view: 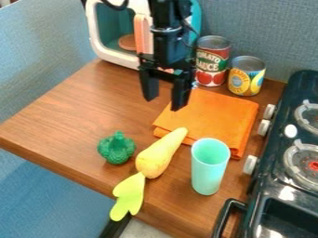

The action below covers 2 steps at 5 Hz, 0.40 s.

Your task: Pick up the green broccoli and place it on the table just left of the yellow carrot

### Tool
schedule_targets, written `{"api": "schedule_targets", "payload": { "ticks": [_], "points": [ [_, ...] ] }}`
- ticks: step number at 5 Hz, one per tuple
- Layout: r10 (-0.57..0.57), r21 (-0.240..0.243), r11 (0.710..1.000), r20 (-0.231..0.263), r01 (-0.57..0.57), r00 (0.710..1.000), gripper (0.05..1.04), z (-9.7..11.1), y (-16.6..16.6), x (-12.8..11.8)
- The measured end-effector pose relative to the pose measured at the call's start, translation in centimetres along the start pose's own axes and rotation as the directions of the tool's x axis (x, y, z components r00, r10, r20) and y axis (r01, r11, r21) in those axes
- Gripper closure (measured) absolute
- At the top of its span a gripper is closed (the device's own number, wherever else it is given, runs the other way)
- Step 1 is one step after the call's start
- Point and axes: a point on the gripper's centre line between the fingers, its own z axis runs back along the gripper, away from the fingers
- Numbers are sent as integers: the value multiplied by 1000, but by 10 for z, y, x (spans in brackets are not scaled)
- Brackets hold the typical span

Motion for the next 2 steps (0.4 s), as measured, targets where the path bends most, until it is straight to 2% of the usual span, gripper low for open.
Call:
{"api": "schedule_targets", "payload": {
  "ticks": [1,2],
  "points": [
    [-3,-2,1000,12,3,1000,83,-4,-14,16],
    [35,1,999,53,-35,998,83,-5,-19,24]
  ]
}}
